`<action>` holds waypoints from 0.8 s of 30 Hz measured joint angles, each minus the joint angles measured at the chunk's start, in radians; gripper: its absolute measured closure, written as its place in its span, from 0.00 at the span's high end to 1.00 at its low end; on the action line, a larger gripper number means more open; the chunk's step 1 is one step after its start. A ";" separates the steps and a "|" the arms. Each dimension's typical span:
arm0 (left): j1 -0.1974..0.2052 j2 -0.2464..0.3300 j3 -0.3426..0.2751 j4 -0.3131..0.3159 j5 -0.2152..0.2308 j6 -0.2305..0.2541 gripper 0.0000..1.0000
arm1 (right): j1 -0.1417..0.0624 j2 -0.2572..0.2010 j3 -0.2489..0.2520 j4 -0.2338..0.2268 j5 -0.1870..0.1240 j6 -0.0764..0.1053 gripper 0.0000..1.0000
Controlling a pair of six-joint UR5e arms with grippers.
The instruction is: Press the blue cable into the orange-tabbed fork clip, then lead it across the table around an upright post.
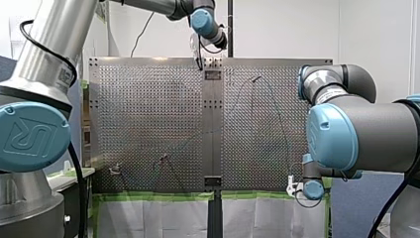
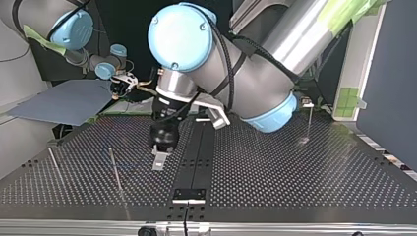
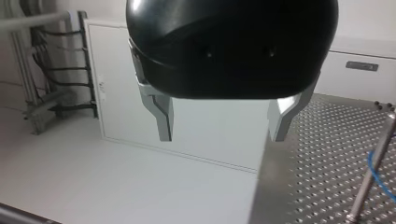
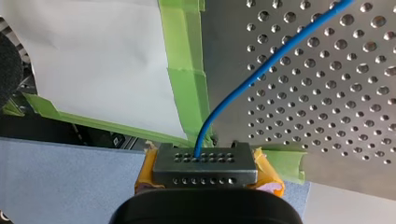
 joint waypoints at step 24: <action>0.007 0.173 -0.252 0.252 0.003 -0.058 1.00 | 0.006 0.000 0.001 0.000 0.000 0.000 0.00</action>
